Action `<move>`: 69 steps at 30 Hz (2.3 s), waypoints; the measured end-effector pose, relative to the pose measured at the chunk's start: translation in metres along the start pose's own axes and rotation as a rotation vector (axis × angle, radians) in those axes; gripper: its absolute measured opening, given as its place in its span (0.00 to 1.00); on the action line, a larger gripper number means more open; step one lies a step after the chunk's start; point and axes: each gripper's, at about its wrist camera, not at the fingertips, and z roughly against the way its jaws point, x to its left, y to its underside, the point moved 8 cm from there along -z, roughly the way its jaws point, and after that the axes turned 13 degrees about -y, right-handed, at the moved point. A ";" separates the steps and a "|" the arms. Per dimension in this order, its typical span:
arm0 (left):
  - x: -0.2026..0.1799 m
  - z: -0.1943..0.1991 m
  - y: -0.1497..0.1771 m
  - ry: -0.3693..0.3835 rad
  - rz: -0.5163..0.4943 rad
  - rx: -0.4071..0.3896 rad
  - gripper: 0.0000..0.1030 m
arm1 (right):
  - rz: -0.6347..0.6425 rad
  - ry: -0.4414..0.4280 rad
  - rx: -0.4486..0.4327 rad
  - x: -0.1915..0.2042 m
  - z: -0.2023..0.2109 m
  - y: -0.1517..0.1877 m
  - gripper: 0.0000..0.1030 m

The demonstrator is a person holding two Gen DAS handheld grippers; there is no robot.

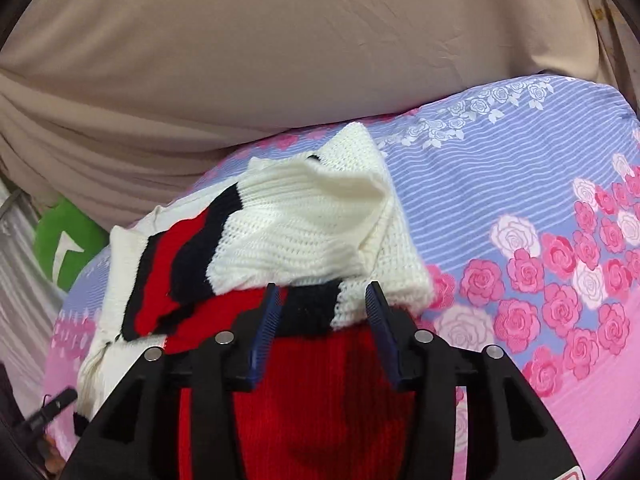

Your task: Fold small clothes

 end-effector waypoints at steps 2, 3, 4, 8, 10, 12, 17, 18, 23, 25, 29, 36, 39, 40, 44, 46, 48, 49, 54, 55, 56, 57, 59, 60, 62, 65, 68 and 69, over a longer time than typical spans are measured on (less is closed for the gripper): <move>-0.015 -0.008 -0.009 0.054 0.028 0.025 0.65 | -0.013 -0.028 0.011 0.001 -0.005 -0.003 0.45; -0.023 -0.016 -0.012 0.079 0.046 0.056 0.67 | -0.013 -0.031 0.012 0.002 -0.008 -0.004 0.47; -0.030 -0.021 -0.012 0.101 0.070 0.088 0.67 | -0.014 -0.029 0.011 0.002 -0.013 -0.006 0.52; -0.054 -0.051 -0.013 0.215 0.186 0.220 0.67 | -0.080 -0.036 0.023 -0.003 -0.027 -0.009 0.54; -0.057 -0.062 -0.019 0.213 0.225 0.222 0.67 | -0.114 -0.058 0.018 -0.005 -0.030 -0.011 0.54; -0.055 -0.070 -0.032 0.187 0.257 0.185 0.63 | -0.147 -0.076 0.009 -0.005 -0.035 -0.015 0.55; -0.019 -0.073 -0.069 0.026 0.315 0.055 0.11 | -0.109 -0.052 -0.001 0.009 -0.047 -0.037 0.08; -0.006 -0.069 -0.074 0.007 0.336 0.026 0.11 | -0.073 -0.102 -0.029 0.023 -0.043 -0.043 0.08; 0.042 -0.077 -0.071 -0.006 0.411 0.033 0.11 | -0.032 -0.204 -0.015 0.035 -0.044 -0.043 0.07; 0.037 -0.086 -0.059 0.035 0.401 0.053 0.12 | -0.091 -0.086 0.077 0.006 -0.068 -0.025 0.07; 0.023 -0.076 -0.053 -0.028 0.312 -0.003 0.14 | -0.141 -0.125 0.039 0.005 -0.062 -0.016 0.16; 0.015 -0.076 -0.058 -0.052 0.290 -0.015 0.21 | -0.159 -0.027 0.038 0.003 -0.067 -0.027 0.17; 0.017 -0.076 -0.058 -0.056 0.277 -0.022 0.21 | -0.043 -0.256 -0.059 0.061 -0.037 -0.051 0.08; 0.018 -0.074 -0.056 -0.057 0.269 -0.026 0.21 | 0.005 -0.394 -0.123 0.084 -0.015 -0.058 0.07; 0.015 -0.074 -0.054 -0.068 0.248 -0.042 0.21 | -0.062 -0.198 -0.055 0.019 -0.031 -0.061 0.05; 0.011 -0.074 -0.053 -0.085 0.226 -0.049 0.22 | -0.155 0.014 0.111 -0.035 -0.064 -0.033 0.04; 0.007 -0.073 -0.052 -0.112 0.198 -0.062 0.23 | -0.090 -0.009 0.074 -0.022 -0.050 -0.035 0.06; 0.007 -0.073 -0.052 -0.121 0.190 -0.065 0.23 | -0.058 -0.004 0.060 -0.015 -0.044 -0.037 0.08; 0.008 -0.073 -0.052 -0.126 0.189 -0.067 0.23 | 0.114 0.129 -0.055 0.004 -0.011 -0.051 0.41; 0.008 -0.073 -0.052 -0.126 0.189 -0.068 0.23 | 0.129 0.125 -0.059 0.008 -0.009 -0.052 0.49; 0.009 -0.073 -0.053 -0.125 0.190 -0.068 0.23 | 0.147 0.129 -0.061 0.012 -0.009 -0.052 0.49; 0.009 -0.073 -0.053 -0.123 0.191 -0.068 0.23 | 0.173 0.140 -0.057 0.016 -0.011 -0.053 0.50; 0.010 -0.073 -0.053 -0.119 0.195 -0.069 0.23 | 0.205 0.142 -0.030 0.026 -0.022 -0.050 0.50; 0.010 -0.073 -0.053 -0.117 0.195 -0.069 0.23 | 0.209 0.134 -0.010 0.027 -0.031 -0.047 0.50; 0.010 -0.073 -0.053 -0.118 0.195 -0.070 0.23 | 0.212 0.101 0.039 0.035 -0.051 -0.039 0.47; 0.010 -0.073 -0.053 -0.120 0.195 -0.071 0.23 | 0.227 0.064 0.080 0.037 -0.075 -0.042 0.46; 0.011 -0.072 -0.053 -0.114 0.199 -0.072 0.23 | 0.140 0.236 0.027 -0.001 -0.088 -0.065 0.34; 0.012 -0.072 -0.053 -0.107 0.204 -0.072 0.23 | 0.089 0.244 -0.015 -0.007 -0.082 -0.071 0.22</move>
